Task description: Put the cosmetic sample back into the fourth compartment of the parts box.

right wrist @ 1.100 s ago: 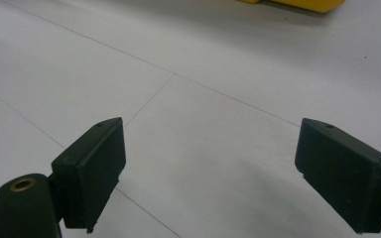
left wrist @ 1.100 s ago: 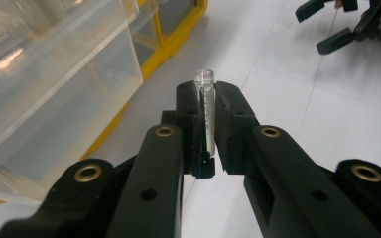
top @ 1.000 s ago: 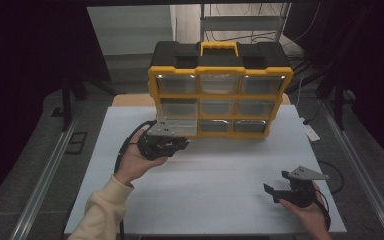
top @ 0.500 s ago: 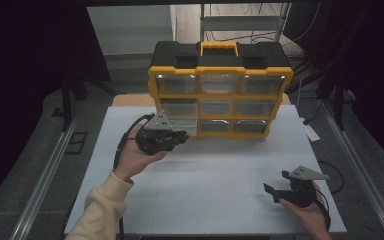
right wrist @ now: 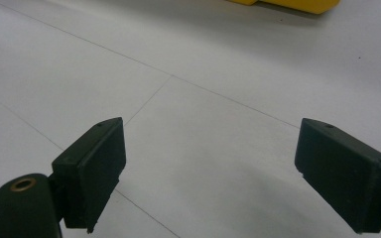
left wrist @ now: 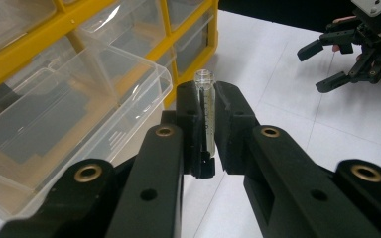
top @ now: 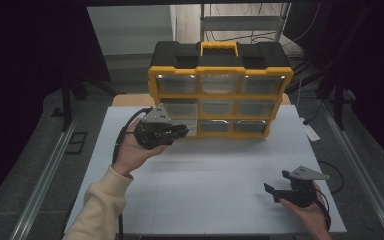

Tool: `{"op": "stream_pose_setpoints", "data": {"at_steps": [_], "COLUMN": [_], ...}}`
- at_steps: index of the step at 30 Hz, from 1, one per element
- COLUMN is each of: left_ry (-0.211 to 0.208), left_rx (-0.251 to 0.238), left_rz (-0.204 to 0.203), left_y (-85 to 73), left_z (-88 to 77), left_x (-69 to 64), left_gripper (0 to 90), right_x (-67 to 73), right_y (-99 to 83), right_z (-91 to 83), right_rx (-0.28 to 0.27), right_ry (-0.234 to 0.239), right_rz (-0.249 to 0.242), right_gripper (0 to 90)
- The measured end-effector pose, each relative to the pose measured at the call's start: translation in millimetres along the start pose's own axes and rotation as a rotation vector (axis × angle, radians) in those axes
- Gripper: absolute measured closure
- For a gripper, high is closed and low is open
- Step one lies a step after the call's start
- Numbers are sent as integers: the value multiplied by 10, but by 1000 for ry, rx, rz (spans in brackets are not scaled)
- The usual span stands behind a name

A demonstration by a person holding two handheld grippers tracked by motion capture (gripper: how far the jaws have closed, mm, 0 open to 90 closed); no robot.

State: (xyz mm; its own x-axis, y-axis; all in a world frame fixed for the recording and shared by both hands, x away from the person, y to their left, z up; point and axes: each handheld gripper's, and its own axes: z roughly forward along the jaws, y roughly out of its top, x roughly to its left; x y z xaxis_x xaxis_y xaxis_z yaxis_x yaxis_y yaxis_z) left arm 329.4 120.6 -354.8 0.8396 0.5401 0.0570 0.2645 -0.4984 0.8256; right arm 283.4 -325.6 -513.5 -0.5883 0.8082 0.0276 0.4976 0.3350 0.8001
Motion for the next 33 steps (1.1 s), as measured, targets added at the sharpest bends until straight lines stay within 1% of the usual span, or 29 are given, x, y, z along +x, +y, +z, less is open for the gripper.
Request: {"op": "stream_pose_setpoints", "data": {"at_steps": [4, 13, 16, 19, 23, 25, 26, 33], "left_ry": [6, 18, 29, 37, 51, 55, 65, 83], "left_rx": [-9, -10, -6, -12, -8, -6, -7, -3], "left_rz": [-6, -8, -10, -27, -45, -49, -59, -74], "left_y": [23, 88, 122, 151, 174, 178, 184, 197], "left_z": [-41, -56, -55, -62, -48, -44, -30, 7], "left_x": [29, 76, 115, 187, 274, 291, 323, 405], "left_gripper": [805, 805, 805, 805, 805, 805, 805, 805], "right_x": [3, 5, 4, 3, -3, -2, -1, -3], "right_y": [1, 2, 2, 1, 1, 1, 2, 1], "right_z": [-3, 1, 0, -3, -7, -7, -6, -5], "right_rx": [-1, 1, 0, -1, 0, 0, 0, 1], "right_ry": [-1, 0, 0, 0, -8, -8, -8, -10], "right_rz": [-1, -1, -1, 0, 3, 3, 2, 3], "right_gripper": [131, 131, 131, 131, 131, 131, 131, 131]}}
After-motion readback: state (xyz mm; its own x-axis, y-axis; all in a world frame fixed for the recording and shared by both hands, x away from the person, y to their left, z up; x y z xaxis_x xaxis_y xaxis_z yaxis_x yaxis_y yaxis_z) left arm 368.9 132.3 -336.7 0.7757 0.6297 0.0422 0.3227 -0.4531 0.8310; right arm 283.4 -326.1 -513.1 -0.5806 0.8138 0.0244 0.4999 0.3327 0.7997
